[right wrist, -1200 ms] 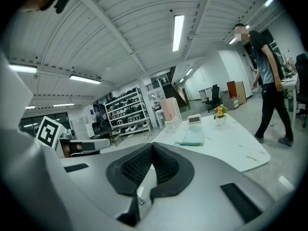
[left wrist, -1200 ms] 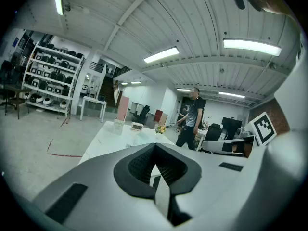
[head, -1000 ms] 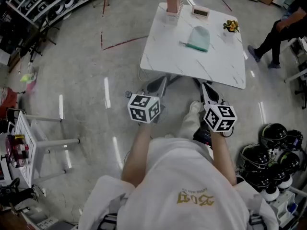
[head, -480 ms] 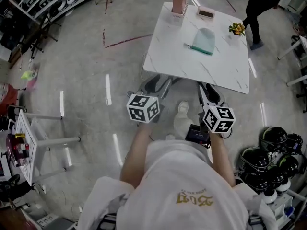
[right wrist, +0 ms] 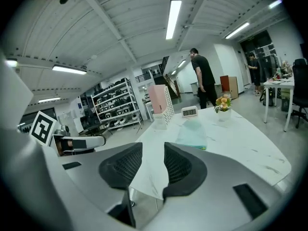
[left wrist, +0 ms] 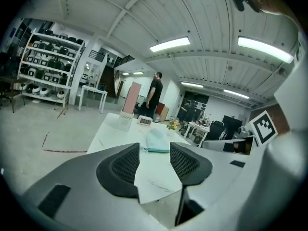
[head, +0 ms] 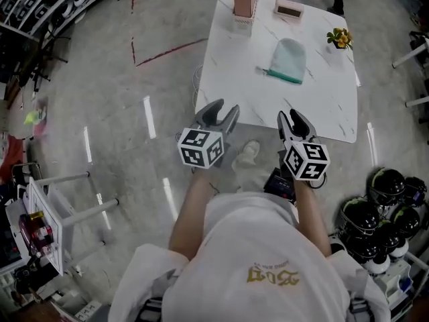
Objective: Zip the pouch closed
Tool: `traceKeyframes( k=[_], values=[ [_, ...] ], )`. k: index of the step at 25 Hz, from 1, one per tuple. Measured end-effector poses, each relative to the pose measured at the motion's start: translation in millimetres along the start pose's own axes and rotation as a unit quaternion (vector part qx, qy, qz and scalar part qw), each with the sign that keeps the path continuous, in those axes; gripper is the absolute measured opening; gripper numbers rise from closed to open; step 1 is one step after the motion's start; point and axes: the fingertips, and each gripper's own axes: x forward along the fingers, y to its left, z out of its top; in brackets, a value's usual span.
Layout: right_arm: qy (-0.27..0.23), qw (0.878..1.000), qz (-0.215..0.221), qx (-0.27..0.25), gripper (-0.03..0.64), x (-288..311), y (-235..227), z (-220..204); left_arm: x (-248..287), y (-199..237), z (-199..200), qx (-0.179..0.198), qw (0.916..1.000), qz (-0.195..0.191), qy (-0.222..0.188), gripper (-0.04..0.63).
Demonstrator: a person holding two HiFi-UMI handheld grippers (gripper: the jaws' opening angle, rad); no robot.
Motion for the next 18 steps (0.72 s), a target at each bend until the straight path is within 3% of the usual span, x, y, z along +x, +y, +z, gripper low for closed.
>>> traceKeyframes(
  k=[8,18],
  values=[
    [0.026,0.999,-0.022,0.02,0.15,83.5,-29.7,27.0,80.9,51.9,37.6,0.008,0.9994,-0.012,0.031,0.209],
    [0.048,0.997,-0.046,0.038,0.173,132.4,-63.7,30.4,145.9,72.6,39.8,0.041,0.9943,-0.032,0.094,0.235]
  ],
)
